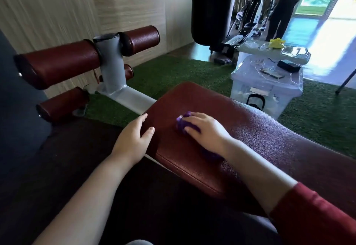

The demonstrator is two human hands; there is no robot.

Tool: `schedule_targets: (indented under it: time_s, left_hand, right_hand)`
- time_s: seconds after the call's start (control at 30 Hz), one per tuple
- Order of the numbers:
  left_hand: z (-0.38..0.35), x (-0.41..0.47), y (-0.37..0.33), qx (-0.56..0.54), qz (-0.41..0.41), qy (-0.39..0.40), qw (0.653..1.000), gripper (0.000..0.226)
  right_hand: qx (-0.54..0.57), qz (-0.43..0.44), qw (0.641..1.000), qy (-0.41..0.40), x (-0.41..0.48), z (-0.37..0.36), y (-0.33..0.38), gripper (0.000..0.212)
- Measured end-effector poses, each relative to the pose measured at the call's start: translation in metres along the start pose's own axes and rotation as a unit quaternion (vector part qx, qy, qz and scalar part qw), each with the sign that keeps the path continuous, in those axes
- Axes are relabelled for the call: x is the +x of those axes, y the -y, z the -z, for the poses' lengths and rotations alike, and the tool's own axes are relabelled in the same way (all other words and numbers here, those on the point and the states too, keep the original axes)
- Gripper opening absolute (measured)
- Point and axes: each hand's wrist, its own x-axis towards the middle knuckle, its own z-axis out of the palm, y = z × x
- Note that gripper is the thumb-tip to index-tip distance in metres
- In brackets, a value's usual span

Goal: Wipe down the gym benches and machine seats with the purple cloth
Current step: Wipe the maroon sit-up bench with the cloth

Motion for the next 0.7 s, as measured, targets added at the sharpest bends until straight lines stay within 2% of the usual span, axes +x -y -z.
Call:
schedule_targets:
  time_s: [0.1, 0.23, 0.33, 0.43, 0.57, 0.63, 0.7]
  left_hand:
    - [-0.003, -0.012, 0.003, 0.02, -0.021, -0.031, 0.999, 0.047]
    - [-0.01, -0.02, 0.012, 0.017, -0.018, -0.033, 0.999, 0.047]
    - [-0.015, -0.017, 0.014, 0.028, -0.009, -0.038, 0.999, 0.05]
    - [-0.022, -0.013, 0.011, 0.062, 0.009, -0.046, 0.997, 0.054]
    - [-0.025, -0.01, 0.004, 0.079, 0.035, -0.053, 0.995, 0.055]
    - [-0.025, -0.009, 0.003, 0.084, 0.035, -0.052, 0.994, 0.055]
    - [-0.021, -0.009, 0.003, 0.078, 0.034, -0.055, 0.995, 0.052]
  right_hand:
    - [0.024, 0.097, 0.993, 0.054, -0.036, -0.004, 0.052, 0.037]
    - [0.057, 0.139, 0.986, 0.076, -0.025, 0.005, 0.029, 0.035]
    - [0.013, 0.053, 0.999, -0.001, 0.016, 0.012, -0.037, 0.033]
    - [-0.02, -0.107, 0.991, -0.075, 0.059, 0.027, -0.101, 0.033]
    - [-0.05, -0.251, 0.963, -0.087, 0.095, 0.032, -0.133, 0.036]
    - [-0.066, -0.244, 0.965, -0.073, 0.093, 0.027, -0.117, 0.037]
    - [-0.066, -0.155, 0.985, -0.046, 0.079, 0.016, -0.084, 0.039]
